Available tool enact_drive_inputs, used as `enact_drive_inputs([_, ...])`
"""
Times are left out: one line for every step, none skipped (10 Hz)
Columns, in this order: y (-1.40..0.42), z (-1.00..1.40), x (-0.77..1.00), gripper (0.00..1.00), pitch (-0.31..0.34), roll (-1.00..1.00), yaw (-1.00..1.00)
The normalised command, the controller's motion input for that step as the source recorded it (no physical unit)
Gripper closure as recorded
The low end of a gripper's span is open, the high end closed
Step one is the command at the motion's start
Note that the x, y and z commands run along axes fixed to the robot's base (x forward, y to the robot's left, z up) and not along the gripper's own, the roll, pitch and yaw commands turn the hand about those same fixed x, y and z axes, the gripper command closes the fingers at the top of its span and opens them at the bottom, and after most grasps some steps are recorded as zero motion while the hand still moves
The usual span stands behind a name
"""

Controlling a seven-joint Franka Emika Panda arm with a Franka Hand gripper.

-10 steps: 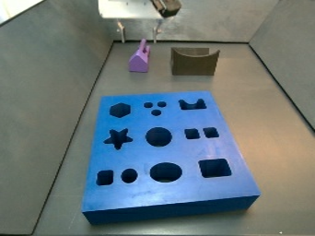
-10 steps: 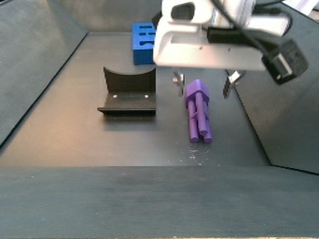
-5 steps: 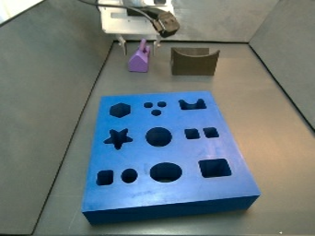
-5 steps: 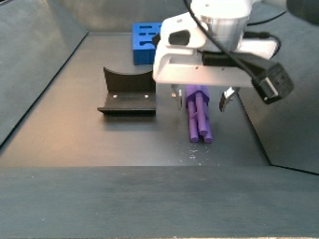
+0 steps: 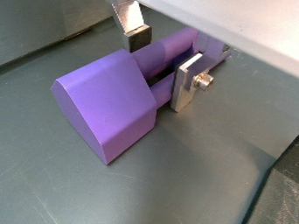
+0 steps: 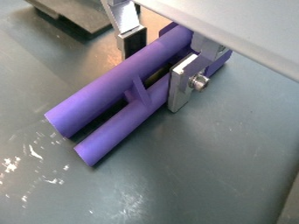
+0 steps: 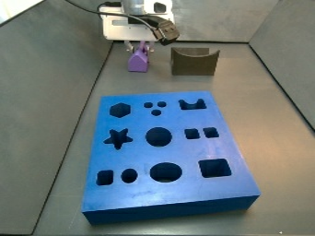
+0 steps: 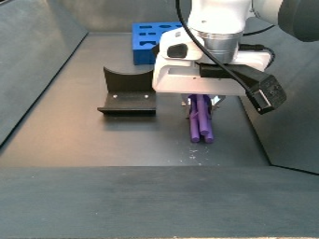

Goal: Pick up the 3 prong object. Move up. Rotate the 3 prong object. Place the 3 prong object on the fixture. Regrasp the 3 prong object. Move to above the board. Insert the 3 prong object.
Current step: Move up, then place the 3 prong object on the fixture.

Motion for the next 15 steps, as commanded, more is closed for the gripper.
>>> enact_drive_inputs([0.00,0.81,-0.01,1.00,0.011,0.00,0.00])
enact_drive_inputs([0.00,0.72,-0.03,1.00,0.025,0.01,0.00])
enact_drive_inputs([0.01,0.60,-0.02,1.00,0.037,0.02,-0.01])
enact_drive_inputs([0.00,0.43,-0.02,1.00,0.056,0.03,-0.01])
enact_drive_inputs([0.01,0.29,-0.02,1.00,0.064,0.05,-0.01])
enact_drive_inputs([0.01,0.20,-0.02,1.00,0.064,0.06,-0.01])
enact_drive_inputs([0.00,1.00,0.00,1.00,0.000,0.00,0.00])
enact_drive_inputs([0.00,1.00,-0.01,1.00,0.015,0.00,0.00])
enact_drive_inputs([0.00,1.00,-0.02,1.00,0.026,0.01,0.00])
enact_drive_inputs([0.00,1.00,-0.02,1.00,0.033,0.03,-0.01])
enact_drive_inputs([0.00,1.00,-0.02,1.00,0.041,0.04,-0.01])
enact_drive_inputs([0.01,1.00,-0.02,1.00,0.054,0.06,-0.01])
enact_drive_inputs([0.01,1.00,-0.03,1.00,0.061,0.07,-0.01])
enact_drive_inputs([0.01,1.00,-0.03,1.00,0.063,0.08,-0.01])
enact_drive_inputs([0.01,1.00,-0.04,1.00,0.075,0.10,0.00])
